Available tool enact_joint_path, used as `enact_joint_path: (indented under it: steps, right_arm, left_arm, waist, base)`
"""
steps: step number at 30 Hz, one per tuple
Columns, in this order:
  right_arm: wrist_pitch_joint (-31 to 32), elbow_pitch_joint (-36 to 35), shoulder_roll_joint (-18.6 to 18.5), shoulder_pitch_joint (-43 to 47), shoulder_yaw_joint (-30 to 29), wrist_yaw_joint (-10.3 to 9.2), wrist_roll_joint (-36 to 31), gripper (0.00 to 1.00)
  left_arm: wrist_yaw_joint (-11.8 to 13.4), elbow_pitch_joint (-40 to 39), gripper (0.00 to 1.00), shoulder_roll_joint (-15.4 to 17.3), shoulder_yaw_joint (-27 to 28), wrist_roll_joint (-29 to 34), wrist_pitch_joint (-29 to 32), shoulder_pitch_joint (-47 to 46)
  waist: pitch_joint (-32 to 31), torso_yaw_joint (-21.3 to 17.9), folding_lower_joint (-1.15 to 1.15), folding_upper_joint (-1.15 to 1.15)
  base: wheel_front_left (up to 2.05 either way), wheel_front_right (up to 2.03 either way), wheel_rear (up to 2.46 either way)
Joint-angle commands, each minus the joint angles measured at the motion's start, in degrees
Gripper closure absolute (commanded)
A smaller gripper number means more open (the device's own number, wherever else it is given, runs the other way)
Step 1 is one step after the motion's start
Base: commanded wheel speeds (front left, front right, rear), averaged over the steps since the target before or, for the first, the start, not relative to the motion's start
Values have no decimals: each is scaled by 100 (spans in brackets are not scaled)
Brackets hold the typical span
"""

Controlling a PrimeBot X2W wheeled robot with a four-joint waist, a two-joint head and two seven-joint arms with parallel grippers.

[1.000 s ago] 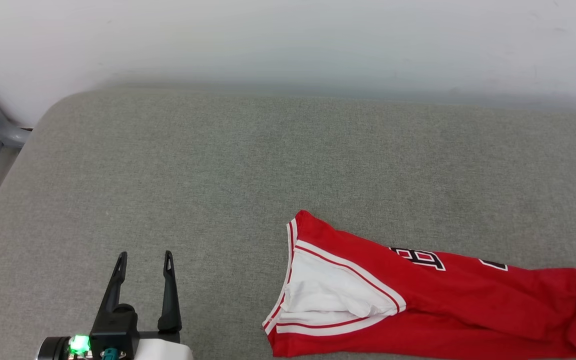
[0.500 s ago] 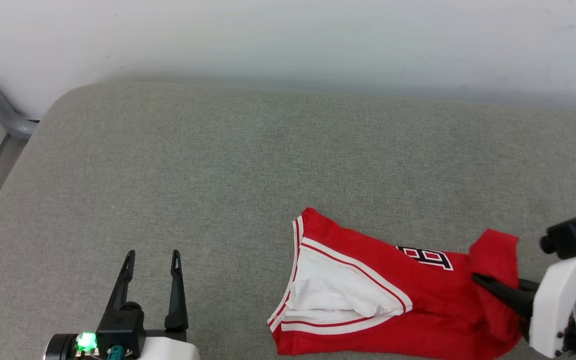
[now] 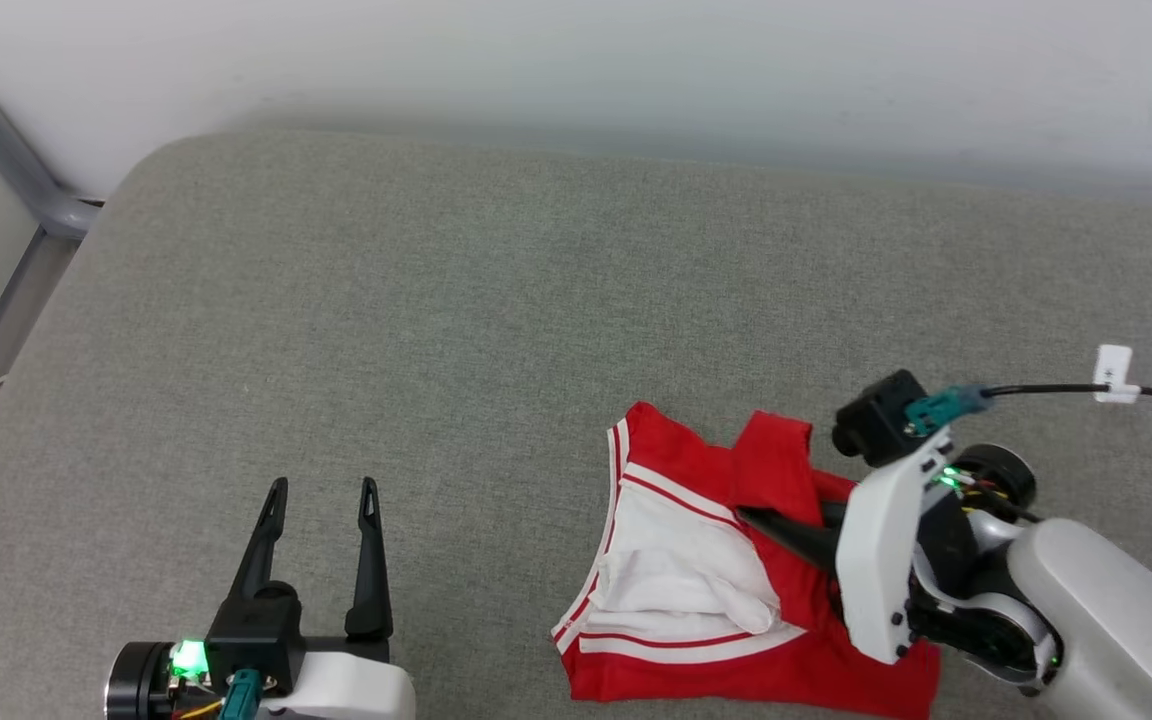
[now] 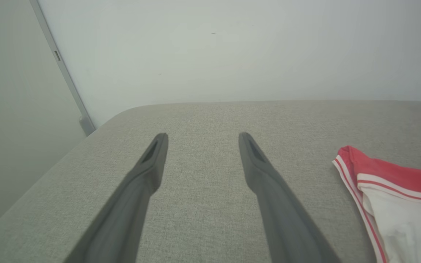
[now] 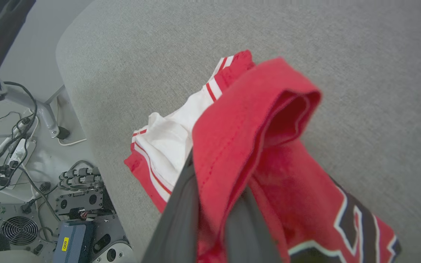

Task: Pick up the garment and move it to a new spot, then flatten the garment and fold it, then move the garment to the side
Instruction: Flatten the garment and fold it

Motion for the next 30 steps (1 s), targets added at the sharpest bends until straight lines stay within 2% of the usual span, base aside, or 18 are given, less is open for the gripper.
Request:
enact_joint_path:
  steps: [1, 10, 15, 19, 20, 21, 22, 30]
  right_arm:
    - [-73, 204, 185, -305, 184, -3, -142, 100]
    - [-342, 1559, 952, -1174, 946, -4, -295, 100]
    - [-544, 2250, 1103, -1289, 1213, -4, -430, 100]
    - [-1017, 2854, 1242, -1297, 1493, -6, -437, 100]
    - [-1148, 2896, 1255, -1313, 1503, -6, -403, 88]
    - [-1267, 2899, 1263, -1326, 1537, -6, -387, 49]
    - [-1405, 2873, 1242, -1357, 1564, -6, -385, 0]
    - [-2600, 2454, 863, -1202, 1449, -5, -463, 0]
  left_arm:
    - [-26, 10, 0, -35, -11, 13, -27, -110]
    - [-64, 39, 0, -91, -64, -1, -27, -282]
    - [-50, 56, 0, -117, -83, -25, -27, -346]
    - [-27, 63, 0, -137, -77, -31, -27, -340]
    - [-24, 70, 0, -141, -64, -33, -27, -331]
    - [-24, 78, 0, -143, -46, -31, -27, -319]
    - [-29, 84, 0, -143, -22, -26, -27, -309]
    - [-96, 91, 0, -110, 118, 19, -27, -197]
  waist:
    - [64, 41, 0, 0]
    - [325, 191, 0, 0]
    - [413, 249, 0, 0]
    - [440, 258, 0, 0]
    - [430, 249, 0, 0]
    - [409, 233, 0, 0]
    - [383, 212, 0, 0]
    - [85, -13, 0, 0]
  base:
    - [0, 0, 0]
    - [0, 0, 0]
    - [0, 0, 0]
    - [0, 0, 0]
    - [0, 0, 0]
    - [0, 0, 0]
    - [0, 0, 0]
    - [0, 0, 0]
